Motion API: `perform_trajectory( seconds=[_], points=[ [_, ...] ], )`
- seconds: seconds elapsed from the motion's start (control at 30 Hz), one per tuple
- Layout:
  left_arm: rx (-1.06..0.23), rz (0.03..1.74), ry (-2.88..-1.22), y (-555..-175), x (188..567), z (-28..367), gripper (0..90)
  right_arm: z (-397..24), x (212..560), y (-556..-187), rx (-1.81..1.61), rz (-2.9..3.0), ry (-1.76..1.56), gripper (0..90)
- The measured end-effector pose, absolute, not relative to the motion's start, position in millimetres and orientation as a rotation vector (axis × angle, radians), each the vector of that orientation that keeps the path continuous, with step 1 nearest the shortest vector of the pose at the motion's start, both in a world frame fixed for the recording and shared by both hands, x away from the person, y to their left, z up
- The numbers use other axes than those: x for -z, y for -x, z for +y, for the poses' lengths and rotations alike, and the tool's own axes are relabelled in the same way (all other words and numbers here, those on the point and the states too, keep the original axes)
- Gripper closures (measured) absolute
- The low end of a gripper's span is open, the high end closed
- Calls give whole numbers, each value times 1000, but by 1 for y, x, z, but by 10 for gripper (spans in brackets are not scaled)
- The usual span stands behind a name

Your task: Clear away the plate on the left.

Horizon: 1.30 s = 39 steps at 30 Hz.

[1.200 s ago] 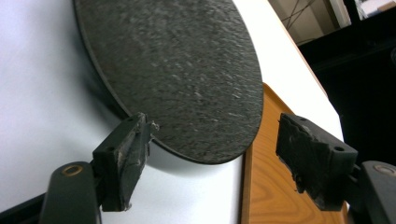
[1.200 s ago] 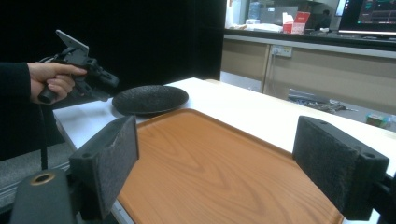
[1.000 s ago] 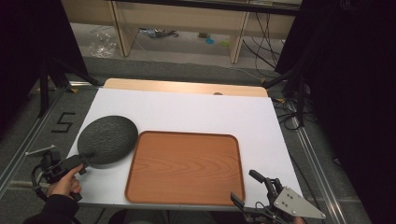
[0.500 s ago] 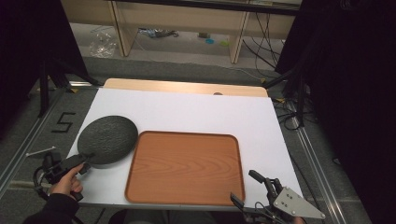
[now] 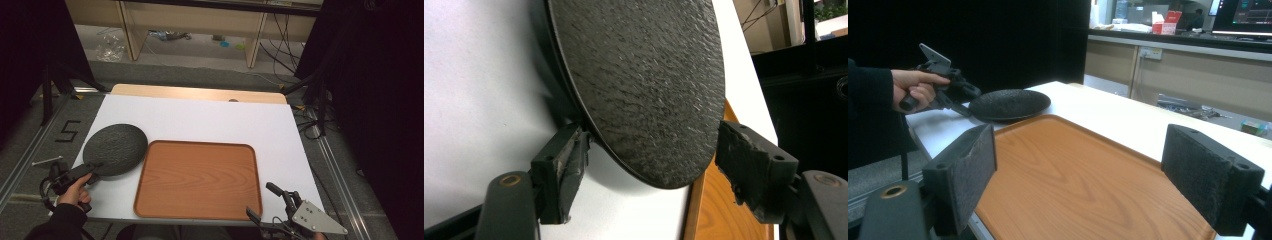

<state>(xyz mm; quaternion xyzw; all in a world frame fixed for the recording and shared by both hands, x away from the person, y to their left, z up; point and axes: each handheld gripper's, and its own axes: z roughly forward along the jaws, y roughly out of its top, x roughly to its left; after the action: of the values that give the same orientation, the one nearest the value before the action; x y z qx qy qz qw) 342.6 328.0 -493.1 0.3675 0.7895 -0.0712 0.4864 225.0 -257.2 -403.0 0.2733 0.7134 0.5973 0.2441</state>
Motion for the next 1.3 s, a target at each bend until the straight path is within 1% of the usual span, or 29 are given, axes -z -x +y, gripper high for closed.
perform_trajectory(
  seconds=[0.33, 0.6, 0.73, 0.9, 1.0, 1.07, 1.2, 1.23, 1.27, 1.3],
  points=[
    [217, 1912, -848, -348, 498, 326, 301, -257, 403, -225, -1634, 1949, -746, 155],
    [254, 1901, -771, -353, 504, 326, 309, -257, 403, -225, -1630, 1928, -735, 156],
    [246, 1924, -751, -357, 506, 324, 314, -256, 403, -225, -1633, 1931, -732, 155],
    [249, 1908, -705, -356, 509, 324, 326, -257, 403, -225, -1625, 1944, -728, 155],
    [241, 1936, -684, -355, 511, 325, 421, -256, 403, -226, -1634, 1936, -728, 156],
    [228, 1956, -684, -355, 512, 325, 516, -256, 403, -225, -1632, 1957, -736, 155],
    [194, 1970, -670, -354, 513, 326, 638, -256, 403, -225, -1640, 1936, -725, 156],
    [172, 1981, -664, -353, 512, 327, 684, -257, 402, -225, -1633, 1944, -726, 156],
    [165, 1970, -657, -353, 511, 328, 754, -257, 402, -225, -1629, 1943, -729, 156],
    [151, 1959, -662, -353, 509, 328, 767, -256, 403, -226, -1640, 1921, -732, 156]
  ],
)
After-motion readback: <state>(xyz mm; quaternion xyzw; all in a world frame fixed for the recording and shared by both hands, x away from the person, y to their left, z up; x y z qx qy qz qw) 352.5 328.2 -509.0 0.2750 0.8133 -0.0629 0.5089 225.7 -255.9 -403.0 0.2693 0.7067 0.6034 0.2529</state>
